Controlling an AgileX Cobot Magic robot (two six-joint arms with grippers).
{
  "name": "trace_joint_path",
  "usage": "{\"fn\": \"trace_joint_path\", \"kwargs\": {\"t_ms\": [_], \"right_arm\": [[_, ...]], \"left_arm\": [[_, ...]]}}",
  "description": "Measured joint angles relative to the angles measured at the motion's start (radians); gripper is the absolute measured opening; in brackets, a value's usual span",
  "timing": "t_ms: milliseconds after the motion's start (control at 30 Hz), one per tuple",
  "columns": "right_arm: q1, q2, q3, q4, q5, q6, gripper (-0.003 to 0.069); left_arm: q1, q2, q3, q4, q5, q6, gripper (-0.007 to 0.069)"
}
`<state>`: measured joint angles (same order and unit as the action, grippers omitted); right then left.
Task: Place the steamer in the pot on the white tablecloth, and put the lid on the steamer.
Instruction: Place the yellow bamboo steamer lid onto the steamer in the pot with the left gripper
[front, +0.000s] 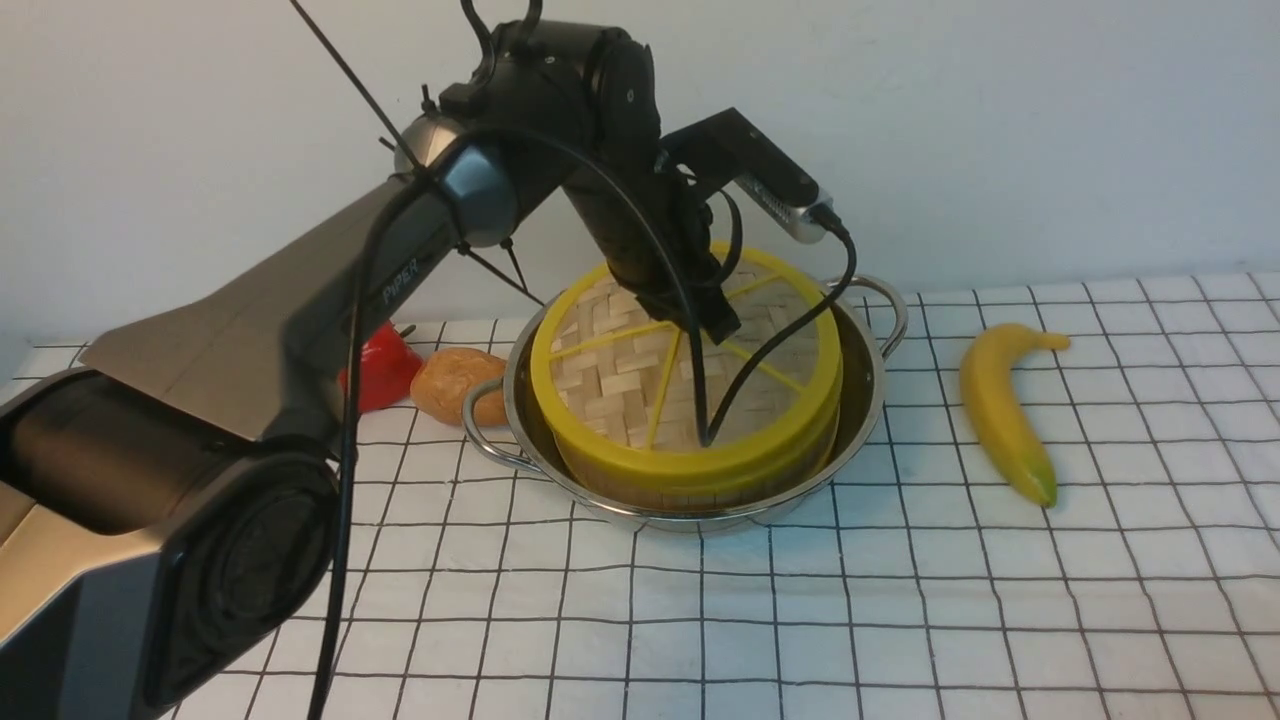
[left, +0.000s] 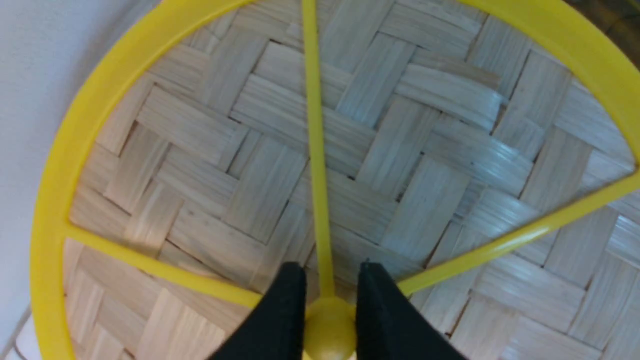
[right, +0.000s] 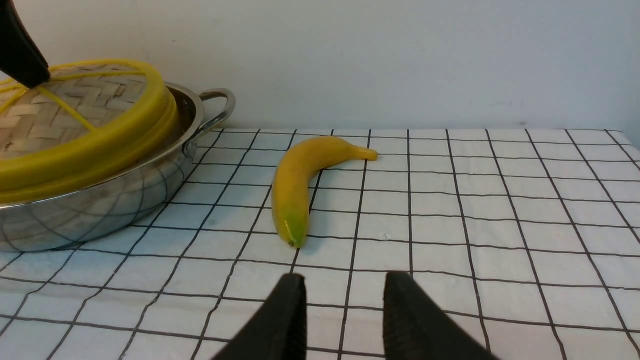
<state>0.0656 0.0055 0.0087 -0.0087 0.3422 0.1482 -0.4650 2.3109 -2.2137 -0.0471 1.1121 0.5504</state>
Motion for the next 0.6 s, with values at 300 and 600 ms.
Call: {"fn": "trace_joint_path", "kwargs": {"t_ms": [300,600], "right_arm": [[0.000,0.000,0.000,0.000,0.000,0.000,0.0240],[0.000,0.000,0.000,0.000,0.000,0.000,0.0242]], "left_arm": [[0.000,0.000,0.002,-0.017,-0.035,0.025,0.0117],[0.000,0.000,0.004,-0.024,0.012,0.024,0.0117]]}}
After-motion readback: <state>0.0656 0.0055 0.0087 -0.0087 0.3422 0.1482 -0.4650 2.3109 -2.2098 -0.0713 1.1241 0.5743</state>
